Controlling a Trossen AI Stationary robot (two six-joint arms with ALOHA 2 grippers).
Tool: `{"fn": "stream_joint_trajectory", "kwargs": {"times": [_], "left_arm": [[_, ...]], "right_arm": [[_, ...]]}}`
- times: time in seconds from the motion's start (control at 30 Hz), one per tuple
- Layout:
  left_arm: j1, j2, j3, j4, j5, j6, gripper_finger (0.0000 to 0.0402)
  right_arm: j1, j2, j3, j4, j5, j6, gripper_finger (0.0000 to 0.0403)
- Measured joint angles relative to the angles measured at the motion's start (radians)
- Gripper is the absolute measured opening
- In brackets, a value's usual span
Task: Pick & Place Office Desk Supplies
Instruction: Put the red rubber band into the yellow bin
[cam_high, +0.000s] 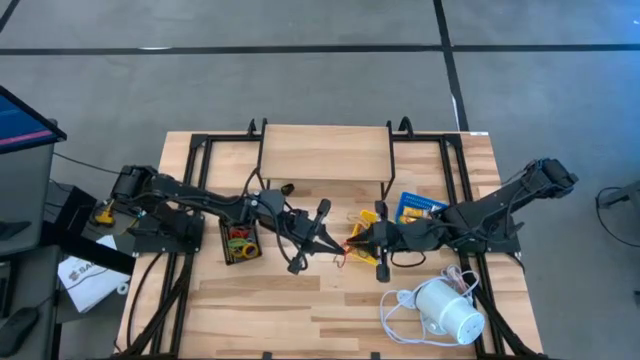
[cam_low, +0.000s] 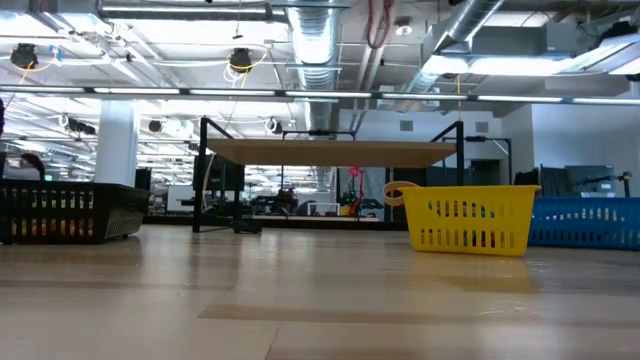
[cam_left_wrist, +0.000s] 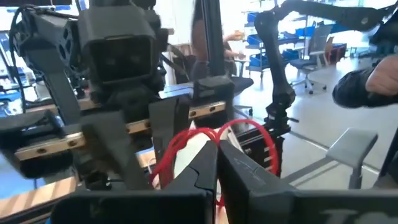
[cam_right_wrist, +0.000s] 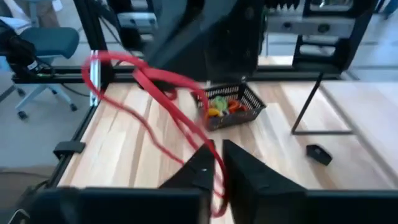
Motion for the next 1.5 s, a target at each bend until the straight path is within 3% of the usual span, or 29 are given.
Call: {"fn": "stream_joint_trajectory", "kwargs": {"times": [0.2,0.4,0.57,0.7,0.77,0.8,0.93,1.0,1.2,1.33,1.5], "left_arm": [[0.050,-0.052,0.000,-0.220,-0.008,0.098,0.0030],[0.067,-0.087,0.000,-0.314,0.002,0.125,0.0136],[0.040,-0.125,0.000,-0.497,0.022,0.084,0.0234],[-0.005,-0.141,0.001,-0.558,0.247,-0.108,0.0284],[-0.033,-0.141,0.000,-0.581,0.308,-0.138,0.0290],[-0.043,-0.141,0.001,-0.607,0.277,-0.129,0.0290],[-0.035,-0.141,0.000,-0.759,-0.070,-0.038,0.0276],[-0.015,-0.134,-0.002,-0.756,-0.148,-0.051,0.0267],[-0.013,-0.133,-0.069,-0.507,-0.095,-0.059,0.0237],[-0.003,-0.133,-0.122,-0.302,-0.101,-0.069,0.0223],[0.025,-0.121,-0.134,-0.248,-0.048,-0.142,0.0219]], "right_arm": [[0.039,-0.006,0.000,-0.024,0.079,0.001,0.0002],[0.066,-0.003,0.000,-0.029,0.083,0.033,0.0001],[0.111,-0.001,0.000,-0.030,0.060,0.090,0.0001],[0.121,-0.001,0.000,-0.030,0.053,0.131,0.0001],[0.112,-0.001,0.000,-0.033,0.053,0.136,0.0001],[0.103,-0.001,0.000,-0.035,0.053,0.135,0.0000],[0.048,0.000,0.000,-0.125,0.078,0.132,0.0000],[0.025,0.000,-0.002,-0.151,0.080,0.150,0.0000],[0.060,0.018,-0.013,0.016,-0.056,0.155,0.0000],[0.091,-0.002,-0.009,0.130,-0.075,0.091,0.0000],[0.073,-0.005,0.012,0.130,-0.075,0.061,0.0000]]}}
